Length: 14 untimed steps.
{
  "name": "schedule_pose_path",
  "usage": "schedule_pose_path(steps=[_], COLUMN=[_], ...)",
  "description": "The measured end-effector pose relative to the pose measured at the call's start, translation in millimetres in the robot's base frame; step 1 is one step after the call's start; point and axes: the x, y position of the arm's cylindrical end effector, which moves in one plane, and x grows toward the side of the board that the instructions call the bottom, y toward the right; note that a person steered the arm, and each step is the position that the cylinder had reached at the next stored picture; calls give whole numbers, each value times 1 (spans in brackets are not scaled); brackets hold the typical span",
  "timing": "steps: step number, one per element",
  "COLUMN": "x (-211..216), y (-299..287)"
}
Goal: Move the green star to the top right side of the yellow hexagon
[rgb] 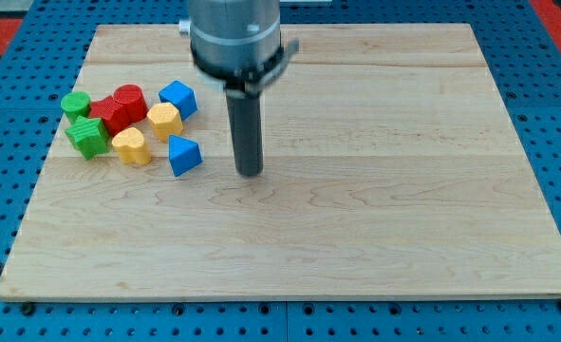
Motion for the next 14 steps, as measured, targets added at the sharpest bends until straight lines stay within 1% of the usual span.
schedule_pose_path(steps=[1, 2, 3, 4, 5, 6, 8, 9, 10, 11, 12, 13, 14], x=[31, 24, -18, -35, -31, -15, -14, -9, -31, -58, -69, -71, -70], y=[-101, -194, -203, -200, -200, -200, -190, -194, -229, -242, -223, -177, -169])
